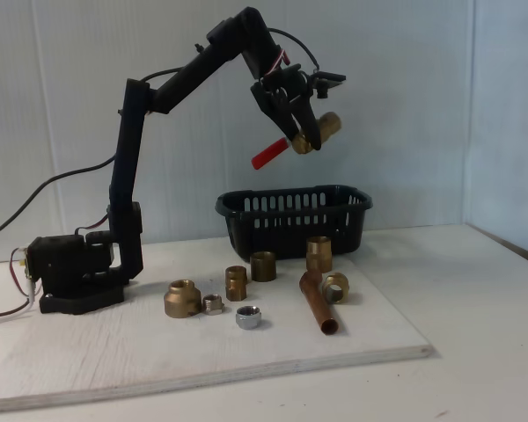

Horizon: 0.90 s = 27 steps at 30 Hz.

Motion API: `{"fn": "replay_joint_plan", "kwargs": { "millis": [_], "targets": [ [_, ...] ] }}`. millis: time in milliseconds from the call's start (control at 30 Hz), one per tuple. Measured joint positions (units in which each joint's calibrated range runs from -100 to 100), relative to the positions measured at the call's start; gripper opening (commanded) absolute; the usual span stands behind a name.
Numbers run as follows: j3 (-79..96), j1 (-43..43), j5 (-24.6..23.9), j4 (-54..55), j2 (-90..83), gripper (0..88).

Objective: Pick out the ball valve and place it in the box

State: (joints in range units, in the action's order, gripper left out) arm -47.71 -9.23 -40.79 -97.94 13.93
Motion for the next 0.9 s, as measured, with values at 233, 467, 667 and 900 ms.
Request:
{"fn": "replay_joint_plan", "kwargs": {
  "millis": [233,467,667,900],
  "targets": [
    [3.1,-0.8,-5.8,2.8,0.1,0.8],
    [4.5,-2.0,-9.0,4.1,0.3,0.8],
    [6.4,-3.7,-10.8,4.2,0.2,0.8],
    [12.2,-5.6,-12.5,4.9,0.4,0.8]
  ]
}}
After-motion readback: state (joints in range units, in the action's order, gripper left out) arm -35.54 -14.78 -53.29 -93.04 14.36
